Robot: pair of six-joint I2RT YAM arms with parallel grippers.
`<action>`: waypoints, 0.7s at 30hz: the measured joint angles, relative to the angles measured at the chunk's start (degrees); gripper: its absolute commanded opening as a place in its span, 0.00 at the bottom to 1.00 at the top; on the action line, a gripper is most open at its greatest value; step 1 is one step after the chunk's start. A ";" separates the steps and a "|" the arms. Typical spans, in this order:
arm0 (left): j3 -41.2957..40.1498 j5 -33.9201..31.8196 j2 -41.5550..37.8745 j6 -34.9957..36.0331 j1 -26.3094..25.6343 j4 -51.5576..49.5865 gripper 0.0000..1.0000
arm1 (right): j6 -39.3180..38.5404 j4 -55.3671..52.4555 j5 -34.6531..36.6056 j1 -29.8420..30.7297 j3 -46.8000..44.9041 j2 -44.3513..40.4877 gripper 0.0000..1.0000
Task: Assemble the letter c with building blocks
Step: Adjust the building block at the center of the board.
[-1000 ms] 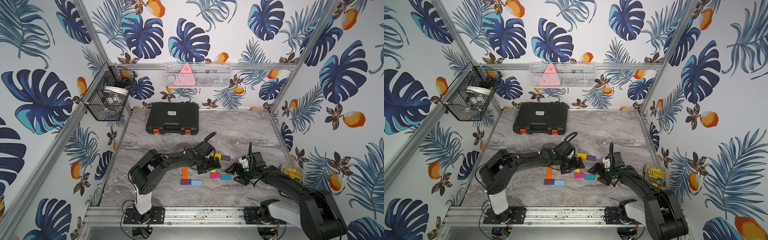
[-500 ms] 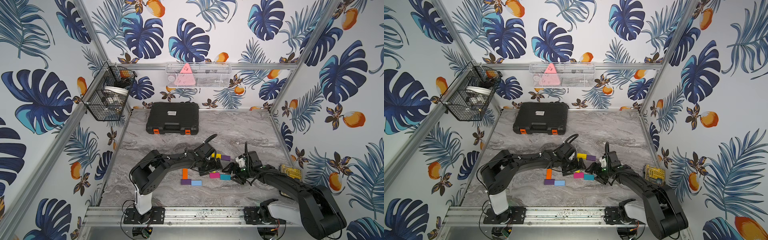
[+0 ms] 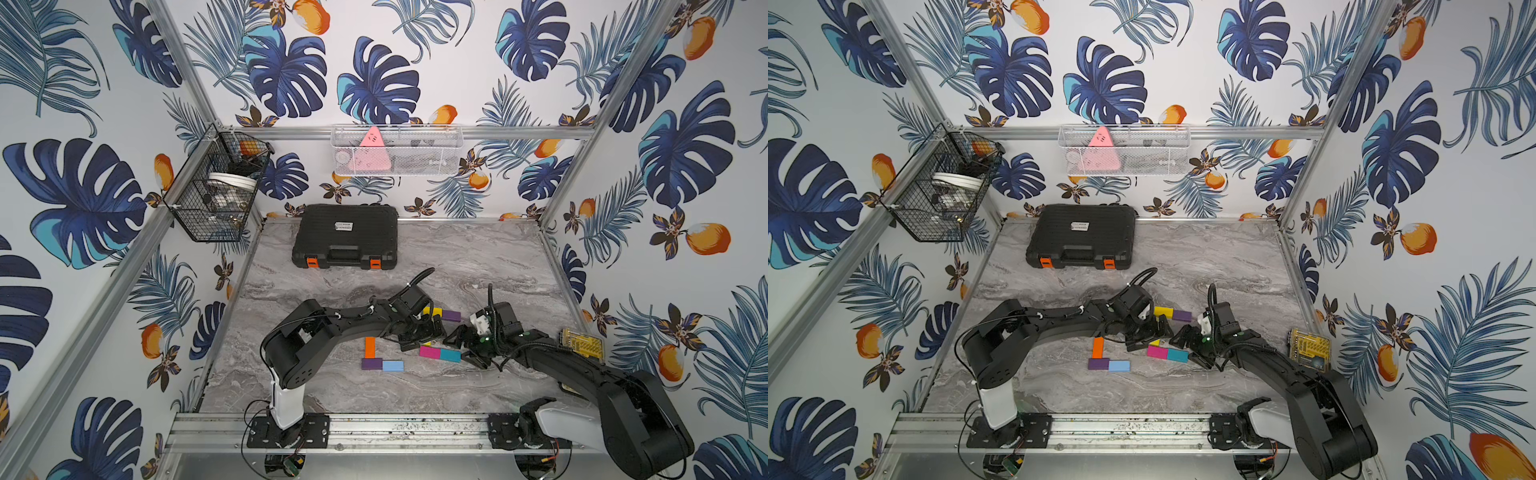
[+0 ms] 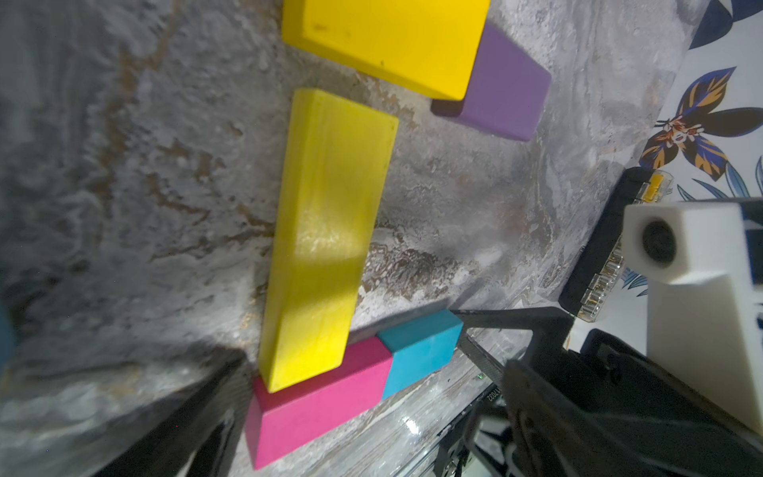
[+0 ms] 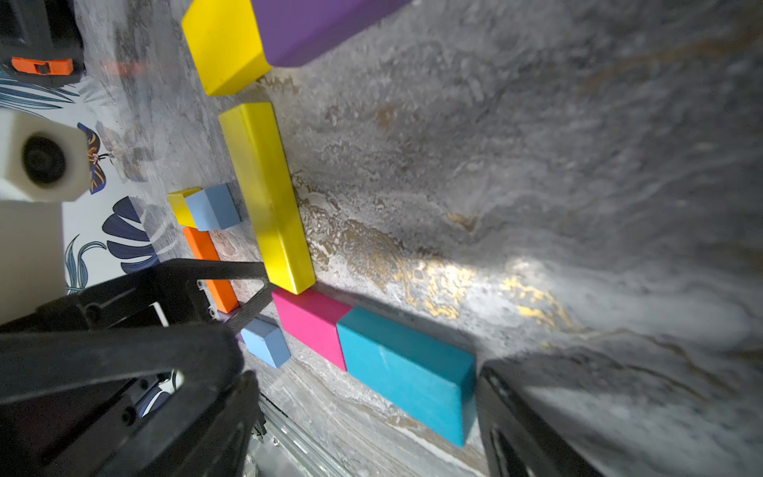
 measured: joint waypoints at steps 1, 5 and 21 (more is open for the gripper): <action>0.11 -0.07 0.00 0.00 0.00 -0.13 0.99 | -0.24 -0.74 0.57 0.02 0.31 -0.57 0.85; 0.24 -1.07 -0.48 0.04 0.04 -1.31 0.99 | -2.03 -4.11 2.91 0.02 2.08 -2.75 0.86; -1.75 -0.81 -4.00 2.54 2.54 -4.00 0.99 | -7.87 -9.53 6.43 0.22 2.58 -4.31 0.84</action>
